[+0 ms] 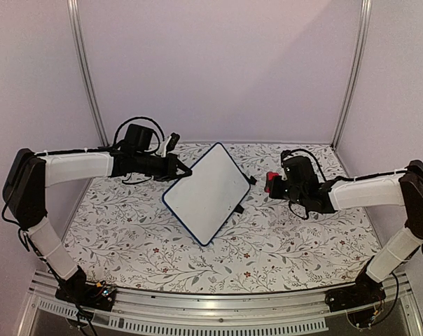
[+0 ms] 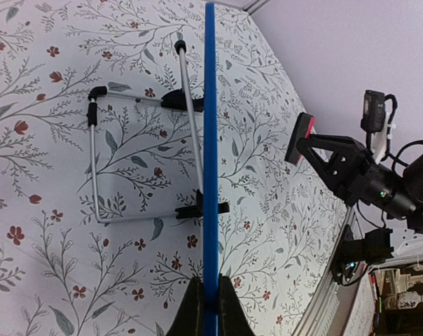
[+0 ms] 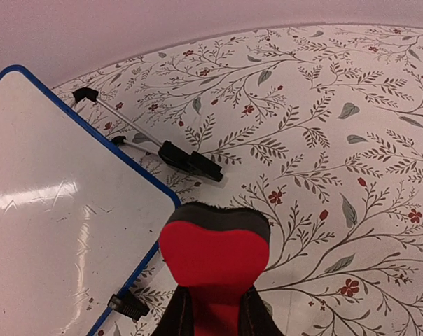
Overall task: Erase the whiteboard
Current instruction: Place the whiteboard eraser at the center of the board.
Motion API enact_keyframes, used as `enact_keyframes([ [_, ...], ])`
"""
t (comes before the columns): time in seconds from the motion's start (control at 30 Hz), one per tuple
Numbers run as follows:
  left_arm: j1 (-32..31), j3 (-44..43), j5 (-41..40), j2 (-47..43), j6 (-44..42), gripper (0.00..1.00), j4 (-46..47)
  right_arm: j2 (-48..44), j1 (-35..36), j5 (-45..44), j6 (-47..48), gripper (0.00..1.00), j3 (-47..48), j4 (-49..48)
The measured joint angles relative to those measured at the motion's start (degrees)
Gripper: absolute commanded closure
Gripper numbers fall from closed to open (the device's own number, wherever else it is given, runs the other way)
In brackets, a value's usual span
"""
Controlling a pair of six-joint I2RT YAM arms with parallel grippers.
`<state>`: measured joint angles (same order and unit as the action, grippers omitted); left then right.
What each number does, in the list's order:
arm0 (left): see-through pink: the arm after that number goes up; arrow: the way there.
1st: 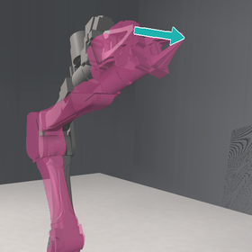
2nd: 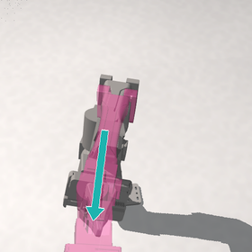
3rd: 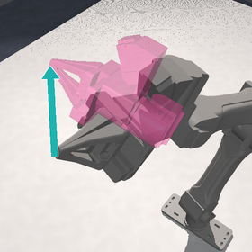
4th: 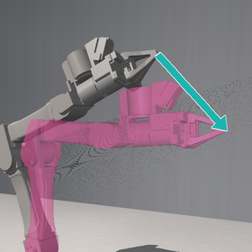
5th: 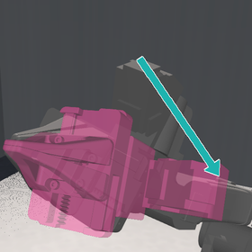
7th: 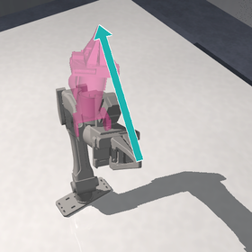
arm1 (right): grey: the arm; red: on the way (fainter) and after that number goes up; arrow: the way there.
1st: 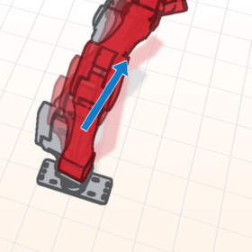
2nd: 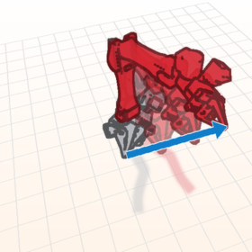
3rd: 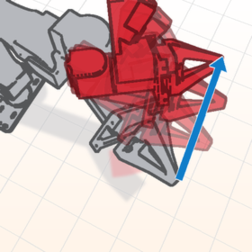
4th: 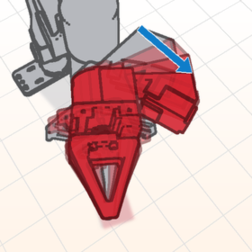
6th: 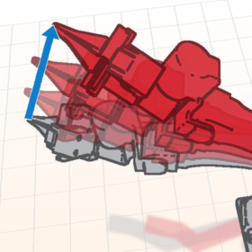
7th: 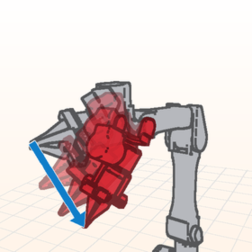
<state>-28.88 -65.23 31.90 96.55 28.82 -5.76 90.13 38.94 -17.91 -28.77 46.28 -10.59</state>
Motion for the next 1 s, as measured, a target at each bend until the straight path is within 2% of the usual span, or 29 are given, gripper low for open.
enact_keyframes([
  [0.33, 0.0, 0.0, -0.1, 0.0, 0.3, 1.00, 0.0, 3.4, -3.4, 1.8, -6.7, 0.90, 0.2, 8.5],
  [0.5, 0.0, 0.0, -0.2, 0.0, 0.4, 1.00, 0.0, 8.4, -4.8, 3.8, -8.6, 0.76, 0.6, 10.8],
  [0.63, 0.0, 0.0, -0.1, 0.0, 0.4, 1.00, 0.0, 10.3, -6.4, 5.6, -9.4, 0.59, 2.7, 10.6],
  [0.83, 0.0, 0.0, -0.1, 0.0, 0.4, 1.00, 0.0, 12.8, -7.4, 6.5, -10.2, 0.48, 3.9, 10.6],
  [1.0, 0.0, 0.0, 0.0, 0.0, 0.4, 1.00, 0.0, 14.3, -7.4, 6.5, -9.8, 0.28, 5.9, 10.6],
])
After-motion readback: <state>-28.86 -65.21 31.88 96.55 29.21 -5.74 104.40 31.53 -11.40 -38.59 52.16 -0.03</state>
